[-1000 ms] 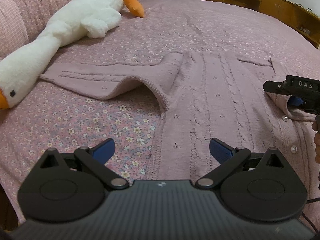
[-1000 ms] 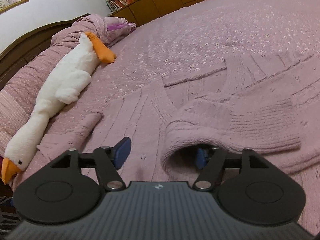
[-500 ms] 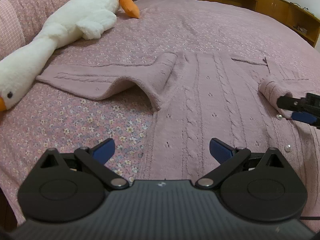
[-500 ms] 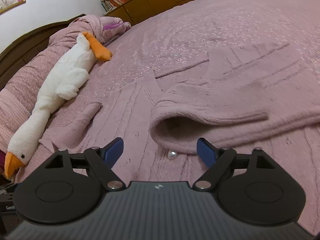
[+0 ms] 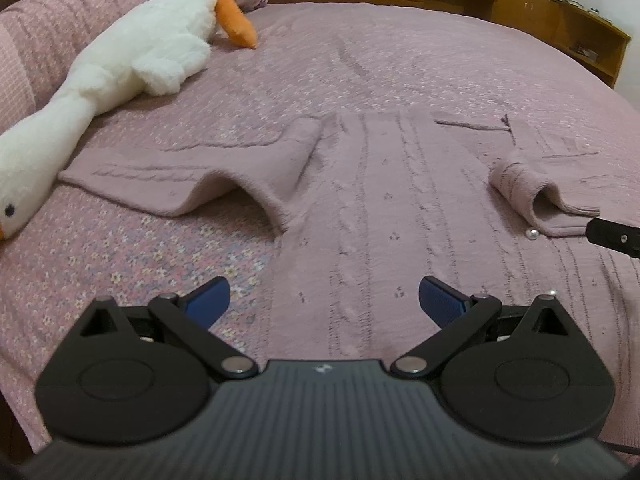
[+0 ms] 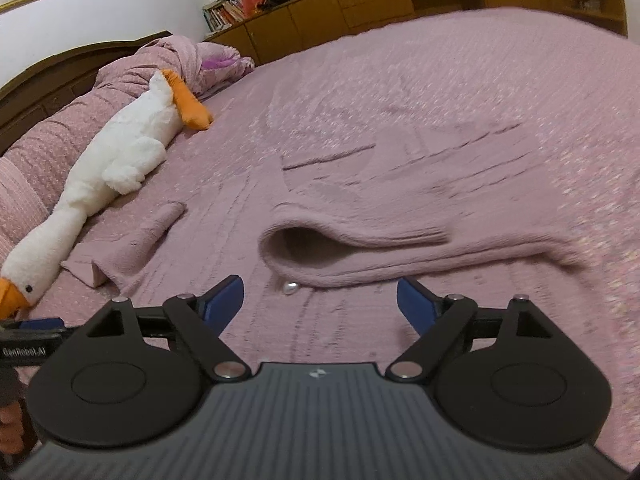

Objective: Fold small clothes

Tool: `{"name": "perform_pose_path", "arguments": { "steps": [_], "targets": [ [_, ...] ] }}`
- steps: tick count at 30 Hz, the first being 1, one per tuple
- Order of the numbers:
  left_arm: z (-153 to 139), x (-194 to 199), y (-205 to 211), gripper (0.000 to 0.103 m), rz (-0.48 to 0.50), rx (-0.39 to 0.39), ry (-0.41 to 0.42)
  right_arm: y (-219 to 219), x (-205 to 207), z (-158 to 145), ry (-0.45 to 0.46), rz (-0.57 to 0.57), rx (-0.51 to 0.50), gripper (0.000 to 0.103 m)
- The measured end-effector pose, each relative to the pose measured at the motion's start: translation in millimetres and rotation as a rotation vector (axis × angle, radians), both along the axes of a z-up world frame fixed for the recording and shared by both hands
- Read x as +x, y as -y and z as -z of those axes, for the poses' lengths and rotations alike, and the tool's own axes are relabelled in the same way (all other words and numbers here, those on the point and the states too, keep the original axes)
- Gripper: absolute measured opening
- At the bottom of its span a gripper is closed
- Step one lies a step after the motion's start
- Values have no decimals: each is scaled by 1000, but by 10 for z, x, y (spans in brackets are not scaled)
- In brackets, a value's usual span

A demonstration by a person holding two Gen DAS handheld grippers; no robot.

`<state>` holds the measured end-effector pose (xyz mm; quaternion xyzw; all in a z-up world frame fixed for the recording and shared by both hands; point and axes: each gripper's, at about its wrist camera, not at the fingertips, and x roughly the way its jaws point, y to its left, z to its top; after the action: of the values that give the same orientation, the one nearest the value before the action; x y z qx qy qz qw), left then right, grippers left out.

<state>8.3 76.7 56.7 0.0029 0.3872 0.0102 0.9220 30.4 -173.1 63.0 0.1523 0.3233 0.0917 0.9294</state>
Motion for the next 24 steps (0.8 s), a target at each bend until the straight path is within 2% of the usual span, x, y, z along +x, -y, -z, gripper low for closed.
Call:
{"name": "perform_pose_path", "arguments": {
  "steps": [6,14,24],
  "targets": [
    [-48,66,194,103,44,10,13,275,-150,-35,49,95,-72,89],
    [-126,205,583,103,123,32,37,596,-140,34,73,223,-134,89],
    [-93,455,1323,102,283,119,95,732,-120,150,96,284,-123,89]
  ]
}}
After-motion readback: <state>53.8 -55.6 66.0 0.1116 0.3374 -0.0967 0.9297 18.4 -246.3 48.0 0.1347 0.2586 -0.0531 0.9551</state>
